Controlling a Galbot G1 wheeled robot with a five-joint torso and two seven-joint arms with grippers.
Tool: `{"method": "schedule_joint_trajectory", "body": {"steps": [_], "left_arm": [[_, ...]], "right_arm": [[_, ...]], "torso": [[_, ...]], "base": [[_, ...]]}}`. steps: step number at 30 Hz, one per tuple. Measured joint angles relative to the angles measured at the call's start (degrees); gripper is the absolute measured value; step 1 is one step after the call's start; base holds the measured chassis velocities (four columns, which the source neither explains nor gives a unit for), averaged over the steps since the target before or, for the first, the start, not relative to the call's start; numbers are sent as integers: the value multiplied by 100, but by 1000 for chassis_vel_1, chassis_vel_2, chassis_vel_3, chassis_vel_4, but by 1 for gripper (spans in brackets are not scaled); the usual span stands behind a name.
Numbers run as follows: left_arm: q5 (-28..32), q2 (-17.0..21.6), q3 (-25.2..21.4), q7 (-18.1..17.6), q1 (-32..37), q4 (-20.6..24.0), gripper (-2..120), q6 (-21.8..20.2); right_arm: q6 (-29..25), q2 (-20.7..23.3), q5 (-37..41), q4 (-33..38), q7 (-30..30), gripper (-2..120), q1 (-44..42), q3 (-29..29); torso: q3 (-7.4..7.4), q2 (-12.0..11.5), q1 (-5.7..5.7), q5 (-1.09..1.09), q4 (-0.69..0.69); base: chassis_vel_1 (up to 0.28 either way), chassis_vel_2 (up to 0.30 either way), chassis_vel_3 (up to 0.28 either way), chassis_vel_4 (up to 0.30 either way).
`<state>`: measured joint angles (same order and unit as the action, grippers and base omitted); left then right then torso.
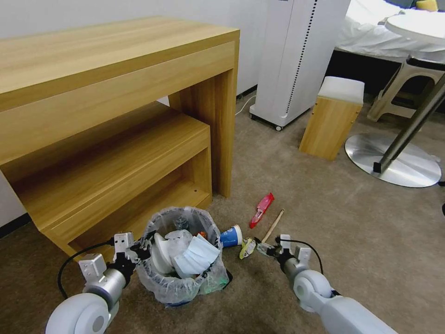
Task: Pick up the trash bin and place the garbage on the floor into it.
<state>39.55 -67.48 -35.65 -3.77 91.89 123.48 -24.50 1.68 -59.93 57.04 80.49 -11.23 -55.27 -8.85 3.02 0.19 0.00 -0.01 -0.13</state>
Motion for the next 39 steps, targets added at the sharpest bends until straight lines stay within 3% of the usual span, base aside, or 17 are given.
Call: {"method": "schedule_joint_trajectory", "body": {"steps": [8, 11, 19, 39], "left_arm": [[-14, -55, -77, -3, 58, 47, 2, 19], [-23, -70, -76, -4, 34, 27, 2, 38], [-56, -105, -68, -8, -5, -2, 2, 59], [-72, -132, -76, -9, -9, 26, 2, 128]], "right_arm": [[286, -749, 36, -249, -596, 94, 239, -124], [494, -933, 55, -213, -1121, 95, 222, -66], [708, -1017, -20, -147, -1668, 97, 130, 93], [870, -1355, -153, -752, -1923, 90, 343, -144]], "torso": [[0, 0, 0, 0, 1], [0, 0, 0, -1, -1], [0, 0, 0, -1, -1], [0, 0, 0, 1, 0]], "base": [[0, 0, 0, 0], [0, 0, 0, 0], [0, 0, 0, 0], [0, 0, 0, 0]]}}
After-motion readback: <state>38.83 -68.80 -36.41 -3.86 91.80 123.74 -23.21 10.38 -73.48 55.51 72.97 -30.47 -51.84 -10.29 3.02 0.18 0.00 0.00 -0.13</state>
